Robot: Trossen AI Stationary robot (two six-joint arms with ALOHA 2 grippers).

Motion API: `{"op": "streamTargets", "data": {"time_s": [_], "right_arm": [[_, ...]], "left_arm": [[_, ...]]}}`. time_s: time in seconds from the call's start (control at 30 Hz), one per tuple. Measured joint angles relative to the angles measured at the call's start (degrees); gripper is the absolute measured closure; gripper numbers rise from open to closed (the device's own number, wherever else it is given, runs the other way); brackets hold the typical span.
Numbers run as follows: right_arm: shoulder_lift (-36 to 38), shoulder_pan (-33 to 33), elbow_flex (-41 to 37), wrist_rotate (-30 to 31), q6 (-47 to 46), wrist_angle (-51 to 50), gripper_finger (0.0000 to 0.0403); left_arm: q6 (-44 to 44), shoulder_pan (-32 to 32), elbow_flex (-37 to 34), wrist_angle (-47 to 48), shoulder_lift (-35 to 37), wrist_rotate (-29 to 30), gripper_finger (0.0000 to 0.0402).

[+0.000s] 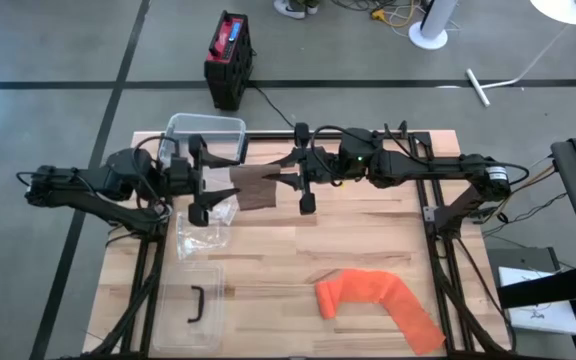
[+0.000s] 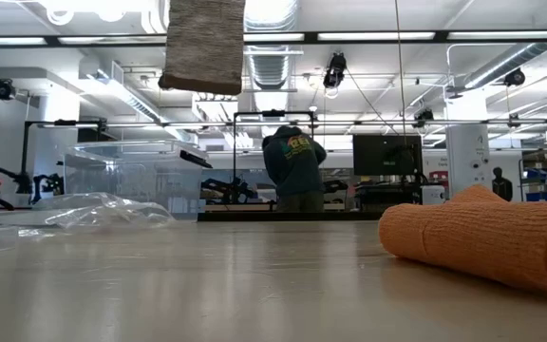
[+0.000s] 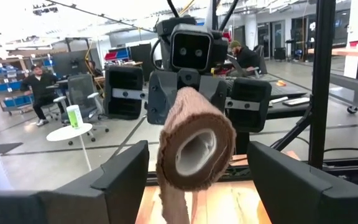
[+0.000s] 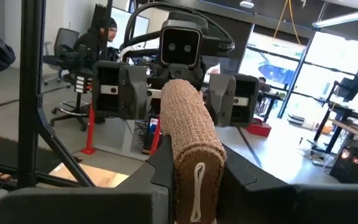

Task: Roll bandage
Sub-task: Roll the brown bandage

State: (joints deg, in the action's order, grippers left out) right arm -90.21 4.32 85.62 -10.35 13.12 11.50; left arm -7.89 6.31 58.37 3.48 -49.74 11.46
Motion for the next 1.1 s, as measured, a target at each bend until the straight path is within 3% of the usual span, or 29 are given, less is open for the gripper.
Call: {"op": "streamTargets", "data": {"time_s": [0.3,0.67,1.1], "right_arm": [[0.00,-0.04,0.00,-0.10,8.79,1.53,0.0344],[0.00,-0.04,-0.07,-0.11,20.96,0.94,0.0344],[0.00,-0.07,-0.16,1.31,29.45,0.40,0.0345]], "left_arm": [[1.14,-0.04,0.00,-0.63,-2.28,0.02,0.0130],[3.34,-0.04,0.00,-0.57,-2.37,-1.34,0.0151],[17.26,-0.07,0.87,0.24,-1.48,-2.95,0.0133]]}}
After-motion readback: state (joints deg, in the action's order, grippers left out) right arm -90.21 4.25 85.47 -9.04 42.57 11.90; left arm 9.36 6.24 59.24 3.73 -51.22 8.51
